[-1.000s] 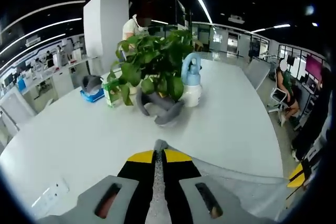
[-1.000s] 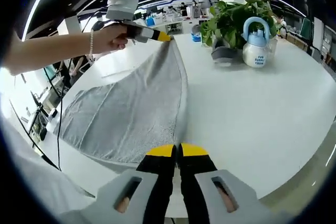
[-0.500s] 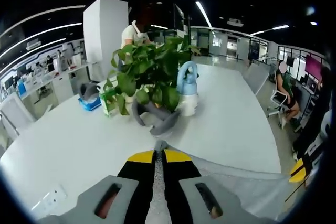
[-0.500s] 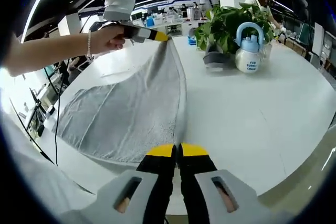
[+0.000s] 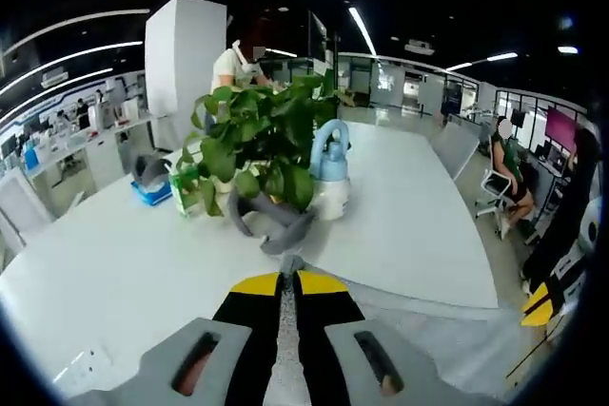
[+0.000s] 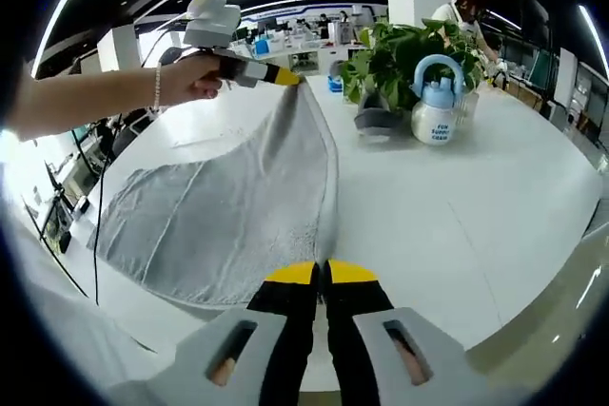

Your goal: Fold the towel on the table until its edges align and the towel forms a compact rectangular stack.

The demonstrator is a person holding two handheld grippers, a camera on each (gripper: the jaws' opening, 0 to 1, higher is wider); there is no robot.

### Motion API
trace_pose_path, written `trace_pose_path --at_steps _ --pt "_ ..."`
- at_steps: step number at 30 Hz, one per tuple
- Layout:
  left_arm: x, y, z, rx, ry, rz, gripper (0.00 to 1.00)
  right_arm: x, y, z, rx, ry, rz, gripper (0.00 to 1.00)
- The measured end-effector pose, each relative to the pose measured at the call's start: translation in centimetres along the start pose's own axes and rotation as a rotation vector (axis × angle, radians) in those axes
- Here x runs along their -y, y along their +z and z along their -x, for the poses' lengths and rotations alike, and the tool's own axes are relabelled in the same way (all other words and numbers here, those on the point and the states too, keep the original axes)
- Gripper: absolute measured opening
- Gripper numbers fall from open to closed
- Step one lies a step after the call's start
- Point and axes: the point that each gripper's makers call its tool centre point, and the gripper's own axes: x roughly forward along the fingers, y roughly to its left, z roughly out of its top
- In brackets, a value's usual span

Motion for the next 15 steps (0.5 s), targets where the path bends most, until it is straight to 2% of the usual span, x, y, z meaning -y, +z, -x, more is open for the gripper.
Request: trace_pose_path --at_steps 8,15 --pt "-1.2 -0.5 1.6 0.004 0.006 0.016 0.05 -2.4 0.4 0.2 0.002 0.001 0.042 0.0" --pt "-2.0 -0.4 3.2 0.024 0.008 0.021 0.05 -4.6 1.0 0.9 0.024 0.006 0.048 0.0"
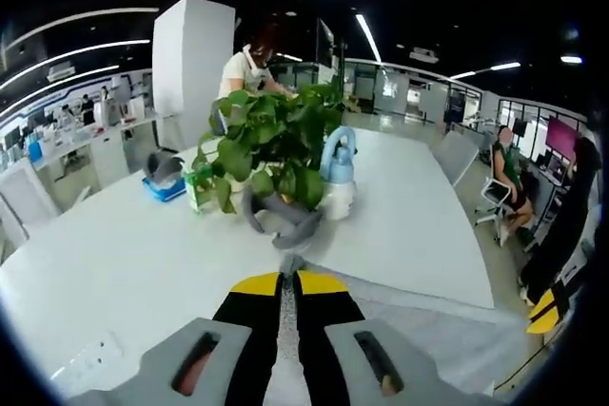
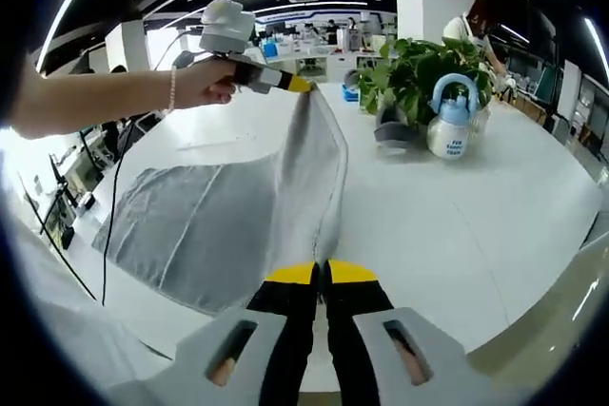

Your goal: Fold the towel on the table until its edges align and the towel forms a compact rectangular stack.

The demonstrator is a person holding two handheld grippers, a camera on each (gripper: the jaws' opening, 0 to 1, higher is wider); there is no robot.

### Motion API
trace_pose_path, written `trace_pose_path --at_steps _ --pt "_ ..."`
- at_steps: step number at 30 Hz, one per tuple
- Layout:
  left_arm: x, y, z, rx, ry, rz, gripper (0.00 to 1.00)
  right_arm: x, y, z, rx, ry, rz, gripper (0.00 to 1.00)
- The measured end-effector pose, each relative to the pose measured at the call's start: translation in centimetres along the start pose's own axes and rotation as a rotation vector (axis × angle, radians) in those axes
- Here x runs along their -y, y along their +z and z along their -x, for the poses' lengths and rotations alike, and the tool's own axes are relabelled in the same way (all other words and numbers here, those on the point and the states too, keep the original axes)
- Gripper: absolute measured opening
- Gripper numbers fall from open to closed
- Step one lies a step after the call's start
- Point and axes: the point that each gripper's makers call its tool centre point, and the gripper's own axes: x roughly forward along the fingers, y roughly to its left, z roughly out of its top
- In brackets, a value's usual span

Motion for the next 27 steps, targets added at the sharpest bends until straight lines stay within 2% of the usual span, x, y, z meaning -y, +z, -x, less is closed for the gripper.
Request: trace_pose_path --at_steps 8,14,18,27 --pt "-1.4 -0.9 2.2 -0.004 0.008 -0.015 0.05 -3.0 0.3 0.0 0.014 0.013 0.009 0.0" --pt "-3.1 -2.5 3.9 -0.014 0.026 -0.005 0.05 -5.7 0.2 -0.3 0.006 0.034 0.052 0.0" --pt "-4.3 -3.7 5.1 -0.02 0.04 0.021 0.05 -7.4 0.3 -0.4 0.008 0.058 0.045 0.0" --pt "-5.6 -4.9 7.1 -0.012 0.046 0.043 0.05 -10.4 0.5 -0.2 0.015 0.091 0.027 0.0"
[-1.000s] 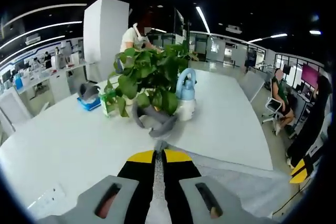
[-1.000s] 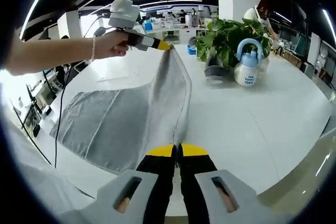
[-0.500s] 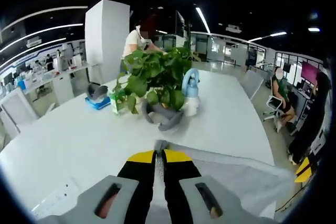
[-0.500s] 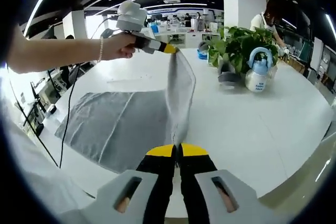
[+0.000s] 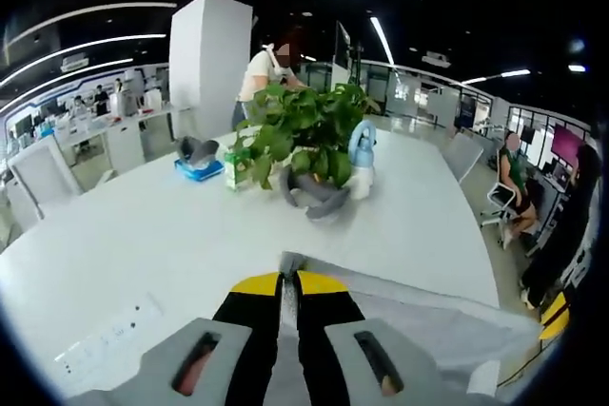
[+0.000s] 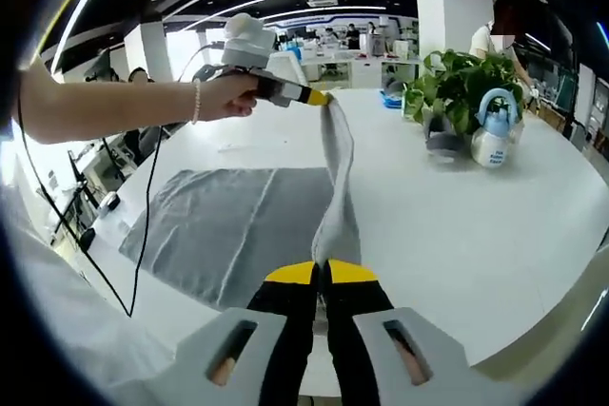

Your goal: Fold the towel on the table until its edges align and the towel forms a compact rectangular stack.

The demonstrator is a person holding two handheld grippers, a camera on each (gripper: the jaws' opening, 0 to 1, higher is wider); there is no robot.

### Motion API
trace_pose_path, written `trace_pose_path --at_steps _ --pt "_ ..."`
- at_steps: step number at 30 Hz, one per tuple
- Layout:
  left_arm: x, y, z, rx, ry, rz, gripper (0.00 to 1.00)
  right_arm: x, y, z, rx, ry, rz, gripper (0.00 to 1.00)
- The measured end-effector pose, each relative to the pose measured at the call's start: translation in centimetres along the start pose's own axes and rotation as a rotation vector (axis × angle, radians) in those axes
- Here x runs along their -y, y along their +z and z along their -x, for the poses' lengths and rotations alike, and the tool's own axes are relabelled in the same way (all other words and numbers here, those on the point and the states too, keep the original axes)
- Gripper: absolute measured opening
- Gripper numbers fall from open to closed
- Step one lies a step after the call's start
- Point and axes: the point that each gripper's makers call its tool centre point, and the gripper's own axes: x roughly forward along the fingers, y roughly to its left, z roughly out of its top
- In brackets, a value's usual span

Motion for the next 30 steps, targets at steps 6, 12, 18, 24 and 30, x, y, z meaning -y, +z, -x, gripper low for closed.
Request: trace_pose_path --at_steps 6,12,18,24,30 --pt "-1.4 -1.3 1.8 -0.015 0.02 -0.023 0.05 -2.7 -0.5 -0.6 -0.027 0.049 0.037 0.0" --pt "-3.1 -2.3 4.1 -0.013 0.054 -0.01 0.05 -5.3 -0.8 -0.9 -0.041 0.096 0.07 0.0" --pt "-4.6 -3.1 6.2 -0.007 0.083 -0.005 0.05 -7.5 -0.7 -1.4 -0.048 0.134 0.11 0.0" --pt "-5.9 -3.8 7.8 0.006 0.102 0.028 0.05 -9.5 -0.6 -1.6 -0.059 0.176 0.153 0.0" --pt "-6.8 -4.2 9.0 0.015 0.111 0.03 0.05 -11.6 -0.4 -2.0 -0.069 0.216 0.201 0.0"
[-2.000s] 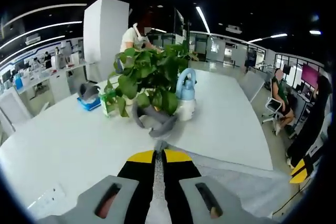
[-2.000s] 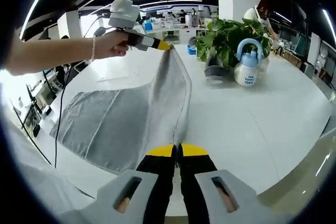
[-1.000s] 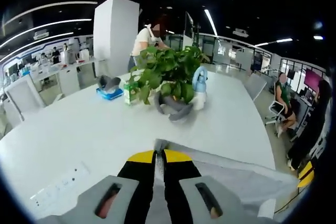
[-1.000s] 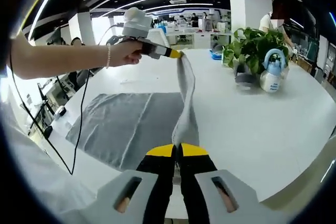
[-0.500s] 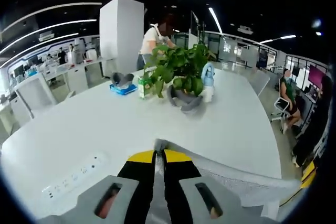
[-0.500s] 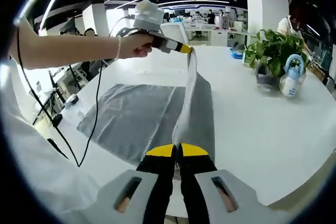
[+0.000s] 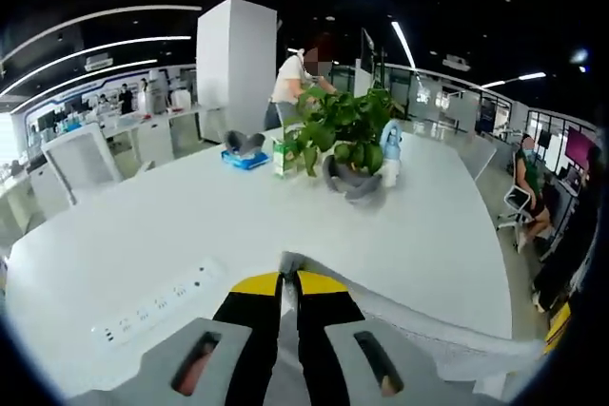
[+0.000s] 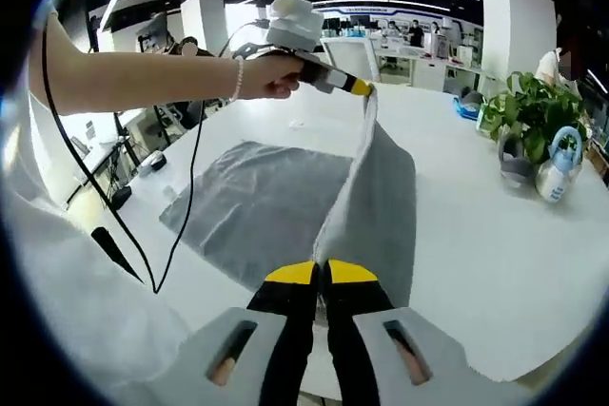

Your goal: Fold the towel on the table until its edges align and the towel forms a compact rectangular stack.

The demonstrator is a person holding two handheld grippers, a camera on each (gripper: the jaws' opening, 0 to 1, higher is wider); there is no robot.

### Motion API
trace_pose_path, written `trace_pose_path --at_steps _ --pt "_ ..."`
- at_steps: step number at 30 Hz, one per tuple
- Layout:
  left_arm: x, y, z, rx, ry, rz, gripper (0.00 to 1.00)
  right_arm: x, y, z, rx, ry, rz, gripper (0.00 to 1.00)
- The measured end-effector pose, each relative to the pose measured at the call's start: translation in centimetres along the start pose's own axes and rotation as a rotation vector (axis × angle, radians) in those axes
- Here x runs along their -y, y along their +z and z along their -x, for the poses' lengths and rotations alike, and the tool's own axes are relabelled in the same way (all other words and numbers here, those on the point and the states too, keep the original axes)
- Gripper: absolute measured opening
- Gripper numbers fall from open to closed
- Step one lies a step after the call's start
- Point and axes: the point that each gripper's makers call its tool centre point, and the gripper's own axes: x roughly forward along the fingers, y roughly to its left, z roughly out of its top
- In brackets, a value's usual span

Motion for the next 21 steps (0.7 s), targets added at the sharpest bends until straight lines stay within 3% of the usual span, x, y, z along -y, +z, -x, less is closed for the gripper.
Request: trace_pose_path --at_steps 8,21 --pt "-1.9 -0.6 1.7 0.01 0.014 0.022 0.05 -2.6 0.9 -0.9 -0.002 0.053 0.041 0.0" --pt "-4.9 -1.6 4.3 0.03 0.043 0.061 0.05 -4.9 2.6 -2.2 0.013 0.087 0.058 0.0"
